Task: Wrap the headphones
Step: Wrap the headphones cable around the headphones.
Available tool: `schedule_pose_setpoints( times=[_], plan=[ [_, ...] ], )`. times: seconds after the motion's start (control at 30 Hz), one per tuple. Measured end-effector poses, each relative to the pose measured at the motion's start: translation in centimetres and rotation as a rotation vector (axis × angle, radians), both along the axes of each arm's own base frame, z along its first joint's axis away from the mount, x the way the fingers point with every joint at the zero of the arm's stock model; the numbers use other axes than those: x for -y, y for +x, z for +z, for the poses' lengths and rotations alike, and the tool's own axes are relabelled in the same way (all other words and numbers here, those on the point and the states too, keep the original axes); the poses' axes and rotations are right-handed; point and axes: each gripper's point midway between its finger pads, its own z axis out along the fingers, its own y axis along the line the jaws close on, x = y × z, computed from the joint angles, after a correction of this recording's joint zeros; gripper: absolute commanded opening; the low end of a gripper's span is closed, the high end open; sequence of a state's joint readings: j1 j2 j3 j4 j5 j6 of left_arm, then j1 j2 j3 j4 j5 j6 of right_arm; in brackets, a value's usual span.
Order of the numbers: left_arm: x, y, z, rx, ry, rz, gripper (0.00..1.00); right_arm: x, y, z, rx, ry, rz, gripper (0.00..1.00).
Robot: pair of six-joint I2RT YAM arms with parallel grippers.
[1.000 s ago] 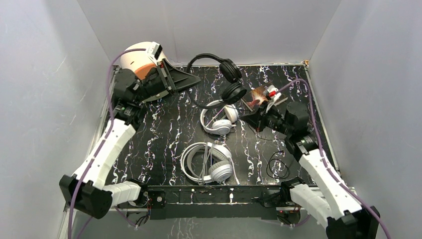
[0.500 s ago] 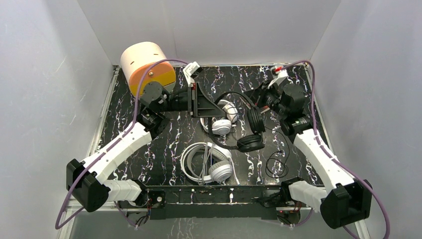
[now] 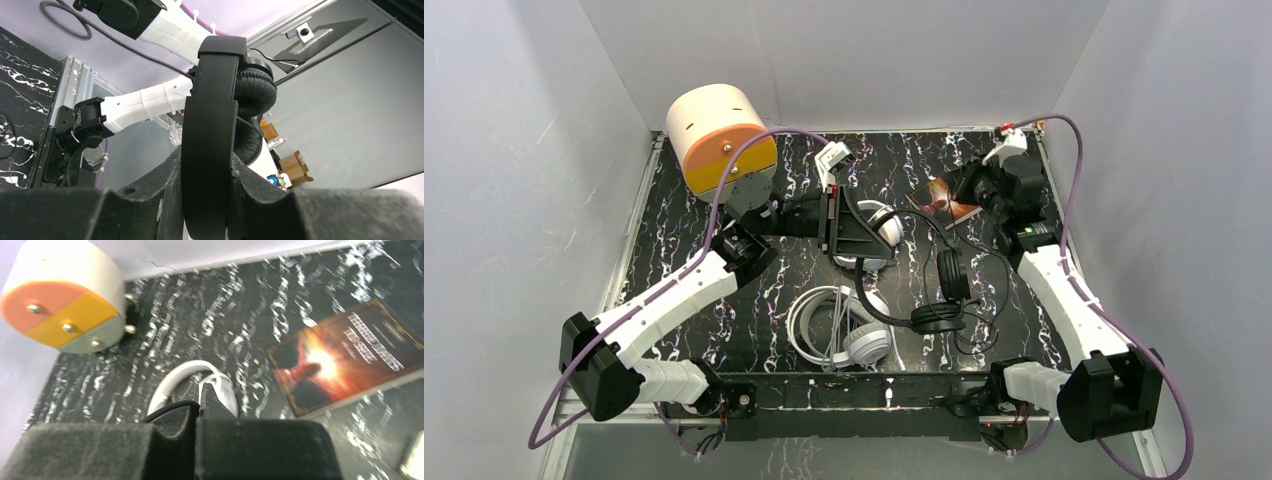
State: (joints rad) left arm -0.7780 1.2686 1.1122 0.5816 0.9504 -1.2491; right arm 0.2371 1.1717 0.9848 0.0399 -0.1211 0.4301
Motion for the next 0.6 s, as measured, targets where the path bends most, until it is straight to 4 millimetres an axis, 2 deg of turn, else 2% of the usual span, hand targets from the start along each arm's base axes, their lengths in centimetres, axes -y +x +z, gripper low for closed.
schedule_pose_setpoints(
  times=[0.07, 0.17, 0.3, 0.47, 0.6],
  plan=[
    [0.0, 0.1, 0.1, 0.008, 0.009, 0.004, 0.00, 1.4, -0.4, -1.3, -0.026, -0.021, -0.030, 0.00],
    [0.0, 0.0, 0.9, 0.041, 0.009, 0.011, 0.00, 3.4, -1.4, -4.2, -0.096, -0.068, -0.065, 0.00],
    [-0.4, -0.3, 2.2, 0.088, -0.010, 0.017, 0.00, 4.5, -2.4, -7.2, -0.183, -0.133, -0.071, 0.00],
    [-0.9, -0.7, 2.8, 0.121, -0.009, 0.023, 0.00, 5.6, -2.7, -8.1, -0.205, -0.189, -0.082, 0.00],
    [-1.0, -0.8, 2.7, 0.125, 0.004, 0.031, 0.00, 8.1, -2.8, -8.9, -0.238, -0.213, -0.134, 0.00]
  ],
)
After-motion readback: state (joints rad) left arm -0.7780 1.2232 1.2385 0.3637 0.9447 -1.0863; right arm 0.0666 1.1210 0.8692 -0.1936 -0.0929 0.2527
